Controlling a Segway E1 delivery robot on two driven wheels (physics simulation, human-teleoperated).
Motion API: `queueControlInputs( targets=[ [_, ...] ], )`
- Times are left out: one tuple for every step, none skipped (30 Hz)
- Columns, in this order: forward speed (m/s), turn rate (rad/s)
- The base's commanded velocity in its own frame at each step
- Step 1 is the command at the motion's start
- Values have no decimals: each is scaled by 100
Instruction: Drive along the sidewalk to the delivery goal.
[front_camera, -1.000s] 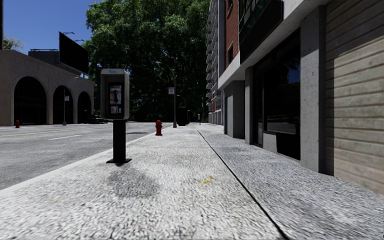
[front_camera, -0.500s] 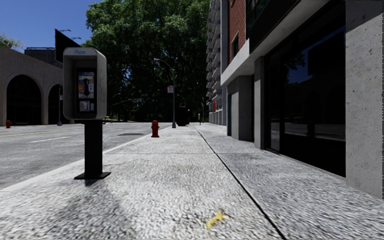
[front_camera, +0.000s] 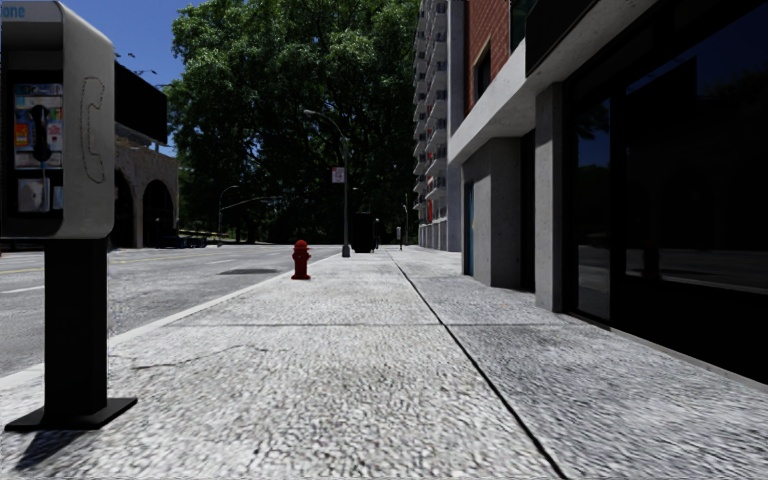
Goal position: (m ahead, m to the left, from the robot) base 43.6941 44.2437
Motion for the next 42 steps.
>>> queueControlInputs(
  targets=[
    [194, 0],
    [194, 0],
    [194, 0],
    [194, 0],
    [194, 0],
    [194, 0],
    [194, 0],
    [194, 0],
    [194, 0],
    [194, 0],
    [194, 0],
    [194, 0],
    [194, 0],
    [194, 0],
    [194, 0],
    [194, 0],
    [194, 0],
    [194, 0],
    [194, 0],
    [194, 0],
    [194, 0],
    [194, 0],
    [194, 0],
    [194, 0],
    [194, 0],
    [194, 0],
    [194, 0],
    [194, 0],
    [194, 0],
    [194, 0],
    [194, 0],
    [194, 0],
    [194, 0],
    [194, 0],
    [194, 0],
    [194, 0],
    [194, 0],
    [194, 0],
    [194, 0],
    [194, 0],
    [194, 0],
    [194, 0]
  ],
)
